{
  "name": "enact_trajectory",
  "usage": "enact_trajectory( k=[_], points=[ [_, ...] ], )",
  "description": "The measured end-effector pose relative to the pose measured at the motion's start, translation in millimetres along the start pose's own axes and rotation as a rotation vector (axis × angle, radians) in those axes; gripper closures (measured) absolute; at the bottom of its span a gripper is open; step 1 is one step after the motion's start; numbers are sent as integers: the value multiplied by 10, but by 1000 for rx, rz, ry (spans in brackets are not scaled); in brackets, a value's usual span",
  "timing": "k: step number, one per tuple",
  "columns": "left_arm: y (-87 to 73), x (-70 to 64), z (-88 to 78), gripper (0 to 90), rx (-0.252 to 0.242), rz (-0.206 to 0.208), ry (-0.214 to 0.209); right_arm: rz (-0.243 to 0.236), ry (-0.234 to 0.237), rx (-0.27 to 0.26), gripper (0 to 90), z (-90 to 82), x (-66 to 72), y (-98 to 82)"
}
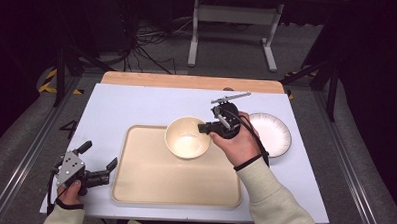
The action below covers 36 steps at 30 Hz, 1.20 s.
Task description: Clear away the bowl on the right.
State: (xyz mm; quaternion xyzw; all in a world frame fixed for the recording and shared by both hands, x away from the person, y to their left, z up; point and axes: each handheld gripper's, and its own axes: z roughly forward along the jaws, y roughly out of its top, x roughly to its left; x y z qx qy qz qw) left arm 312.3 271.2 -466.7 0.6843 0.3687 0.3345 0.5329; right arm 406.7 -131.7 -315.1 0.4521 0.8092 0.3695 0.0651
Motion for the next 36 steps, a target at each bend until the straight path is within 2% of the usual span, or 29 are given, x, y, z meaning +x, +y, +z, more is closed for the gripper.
enact_trajectory(
  k=[4, 7, 24, 36],
  points=[
    [0, 0, 0, 3, 0, 0, 0, -33, 20, -5, 821, 67, 6, -14],
    [1, -1, -1, 2, -2, -1, 0, -37, 38, -1, 821, 142, -5, -45],
    [1, 0, -1, 3, -3, -2, -1, -13, 43, 46, 821, 482, -67, -196],
    [1, 0, -1, 2, -4, -2, -2, 0, 42, 48, 813, 658, -111, -285]
  ],
)
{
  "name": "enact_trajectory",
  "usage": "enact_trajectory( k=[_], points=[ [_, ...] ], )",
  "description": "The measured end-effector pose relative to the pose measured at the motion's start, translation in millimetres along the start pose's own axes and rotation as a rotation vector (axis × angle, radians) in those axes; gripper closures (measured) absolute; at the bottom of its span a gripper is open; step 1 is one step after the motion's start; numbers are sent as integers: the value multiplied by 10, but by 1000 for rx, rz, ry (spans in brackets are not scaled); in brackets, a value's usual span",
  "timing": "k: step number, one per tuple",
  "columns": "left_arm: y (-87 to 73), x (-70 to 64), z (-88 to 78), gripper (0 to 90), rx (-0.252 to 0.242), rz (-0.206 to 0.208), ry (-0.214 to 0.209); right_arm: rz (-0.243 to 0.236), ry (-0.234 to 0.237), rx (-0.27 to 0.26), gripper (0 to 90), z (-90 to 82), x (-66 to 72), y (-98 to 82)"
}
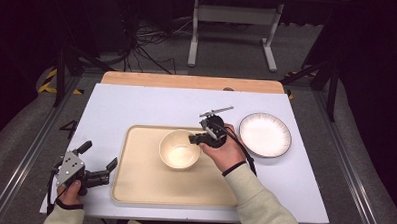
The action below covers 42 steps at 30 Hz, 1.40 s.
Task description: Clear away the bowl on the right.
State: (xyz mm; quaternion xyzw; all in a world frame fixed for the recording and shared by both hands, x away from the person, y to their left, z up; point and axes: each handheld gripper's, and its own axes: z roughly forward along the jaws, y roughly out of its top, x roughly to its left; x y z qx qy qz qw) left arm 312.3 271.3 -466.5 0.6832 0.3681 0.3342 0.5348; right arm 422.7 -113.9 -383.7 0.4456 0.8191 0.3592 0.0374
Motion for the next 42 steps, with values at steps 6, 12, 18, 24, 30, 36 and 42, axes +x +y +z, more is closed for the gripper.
enact_trajectory(
  k=[6, 12, 18, 24, 30, 36, 42],
  points=[
    [0, 0, 0, 2, 0, 0, 0, 12, 12, 3, 813, 91, -6, -41],
    [0, -1, 0, 3, 0, 0, -1, 17, 15, 11, 813, 156, -9, -65],
    [-1, -1, 0, 3, 2, 0, -1, 24, 18, 21, 812, 223, -20, -104],
    [-1, -2, 0, 2, 2, 0, -2, 25, 14, 30, 809, 251, -19, -113],
    [-2, -2, 0, 3, 3, 0, -2, 21, 13, 41, 818, 265, -40, -113],
    [-2, -4, 2, 3, 6, -3, -3, 6, 26, 38, 790, 274, -92, -120],
    [0, 1, 4, 3, 9, 0, -2, -53, 12, -20, 717, 218, -113, -126]
  ],
)
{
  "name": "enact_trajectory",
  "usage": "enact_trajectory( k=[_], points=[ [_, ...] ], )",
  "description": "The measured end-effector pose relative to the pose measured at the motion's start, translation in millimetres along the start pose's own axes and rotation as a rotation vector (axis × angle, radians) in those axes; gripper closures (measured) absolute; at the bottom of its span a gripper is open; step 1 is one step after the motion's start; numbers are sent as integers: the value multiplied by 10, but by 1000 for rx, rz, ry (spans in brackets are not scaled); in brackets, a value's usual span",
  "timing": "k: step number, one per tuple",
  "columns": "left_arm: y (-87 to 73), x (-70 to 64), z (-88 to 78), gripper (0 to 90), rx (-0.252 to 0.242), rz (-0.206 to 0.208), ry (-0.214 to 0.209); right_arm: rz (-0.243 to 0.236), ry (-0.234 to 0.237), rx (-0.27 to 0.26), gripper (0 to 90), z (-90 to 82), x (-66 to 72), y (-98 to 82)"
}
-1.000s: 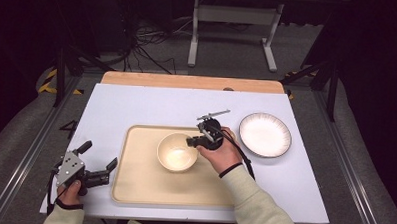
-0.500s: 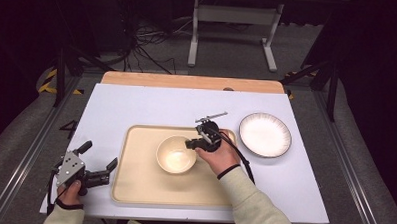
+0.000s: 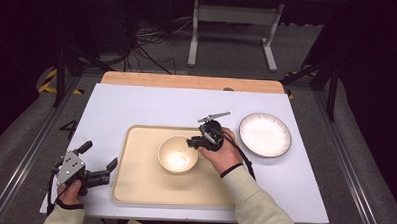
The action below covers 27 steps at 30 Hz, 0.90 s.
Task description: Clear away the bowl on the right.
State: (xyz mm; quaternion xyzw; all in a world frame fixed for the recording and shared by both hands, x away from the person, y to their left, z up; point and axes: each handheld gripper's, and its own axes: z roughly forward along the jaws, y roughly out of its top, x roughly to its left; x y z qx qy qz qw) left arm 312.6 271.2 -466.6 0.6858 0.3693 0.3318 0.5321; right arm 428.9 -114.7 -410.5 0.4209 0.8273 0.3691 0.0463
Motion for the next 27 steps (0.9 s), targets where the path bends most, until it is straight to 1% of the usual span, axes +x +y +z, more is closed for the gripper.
enact_trajectory(
  k=[4, 10, 11, 12, 15, 16, 18, 22, 27],
  points=[
    [-1, 3, 1, 2, 1, 2, 1, -26, -11, -28, 685, -55, 13, 4],
    [0, 2, 1, 2, 2, 1, 0, -80, -18, -98, 631, -199, 64, 14],
    [0, 2, 1, 2, 2, 1, 1, -86, -17, -110, 623, -225, 71, 14],
    [0, 2, 1, 2, 2, 1, 1, -86, -17, -110, 623, -225, 71, 14],
    [1, 2, 3, 2, 0, -3, 2, -103, -10, -153, 601, -332, 84, 5],
    [0, 1, 3, 2, 1, -5, 2, -103, -10, -153, 601, -332, 84, 5],
    [-1, 3, 3, 2, 3, 2, 1, -117, -10, -172, 596, -379, 88, -1],
    [-1, 1, 3, 2, 1, -3, 2, -130, -3, -208, 592, -476, 97, -20],
    [-1, -1, 12, 2, -4, -4, 3, -164, -1, -266, 565, -600, 94, -61]
  ],
)
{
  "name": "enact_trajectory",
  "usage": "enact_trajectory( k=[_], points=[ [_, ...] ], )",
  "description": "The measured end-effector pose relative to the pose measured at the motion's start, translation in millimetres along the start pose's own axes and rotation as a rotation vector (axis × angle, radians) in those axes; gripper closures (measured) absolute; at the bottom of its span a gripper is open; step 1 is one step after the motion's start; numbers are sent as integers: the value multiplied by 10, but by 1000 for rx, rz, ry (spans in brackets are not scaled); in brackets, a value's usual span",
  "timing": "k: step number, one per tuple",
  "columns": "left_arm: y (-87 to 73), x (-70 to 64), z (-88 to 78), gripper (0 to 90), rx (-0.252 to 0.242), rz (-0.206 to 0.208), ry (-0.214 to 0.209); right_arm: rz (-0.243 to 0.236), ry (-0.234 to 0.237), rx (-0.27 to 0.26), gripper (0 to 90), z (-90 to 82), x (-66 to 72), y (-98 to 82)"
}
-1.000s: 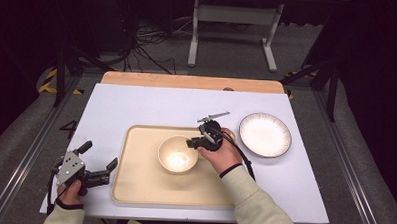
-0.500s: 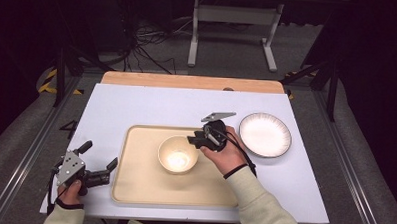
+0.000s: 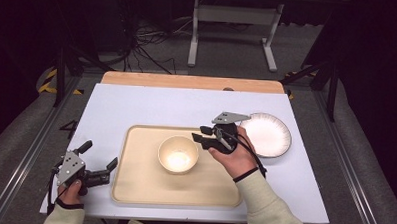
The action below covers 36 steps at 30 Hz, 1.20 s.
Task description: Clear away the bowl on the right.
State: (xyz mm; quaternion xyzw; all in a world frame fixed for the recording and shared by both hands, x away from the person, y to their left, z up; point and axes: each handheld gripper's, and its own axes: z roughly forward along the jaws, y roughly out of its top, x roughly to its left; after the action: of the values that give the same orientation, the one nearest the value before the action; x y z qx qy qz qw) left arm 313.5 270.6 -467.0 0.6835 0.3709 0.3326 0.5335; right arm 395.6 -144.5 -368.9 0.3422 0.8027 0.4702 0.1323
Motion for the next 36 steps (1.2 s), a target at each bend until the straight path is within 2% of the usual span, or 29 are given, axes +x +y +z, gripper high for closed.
enact_trajectory(
  k=[13, 18, 23, 29, 31, 36],
  points=[
    [7, -4, 22, 2, 2, 5, -4, -40, -24, -144, 486, -299, -72, -82],
    [10, -6, 28, 3, 2, 5, -7, -89, -42, -181, 455, -396, -117, -151],
    [10, -7, 28, 2, 3, 6, -6, -110, -28, -220, 410, -469, -163, -214],
    [10, -6, 27, 2, 3, 5, -6, -182, -11, -262, 319, -559, -195, -305],
    [10, -5, 27, 2, 2, 7, -3, -197, 10, -278, 292, -589, -203, -330],
    [11, -6, 25, 2, 2, 5, -4, -225, 16, -317, 248, -673, -232, -393]
  ],
)
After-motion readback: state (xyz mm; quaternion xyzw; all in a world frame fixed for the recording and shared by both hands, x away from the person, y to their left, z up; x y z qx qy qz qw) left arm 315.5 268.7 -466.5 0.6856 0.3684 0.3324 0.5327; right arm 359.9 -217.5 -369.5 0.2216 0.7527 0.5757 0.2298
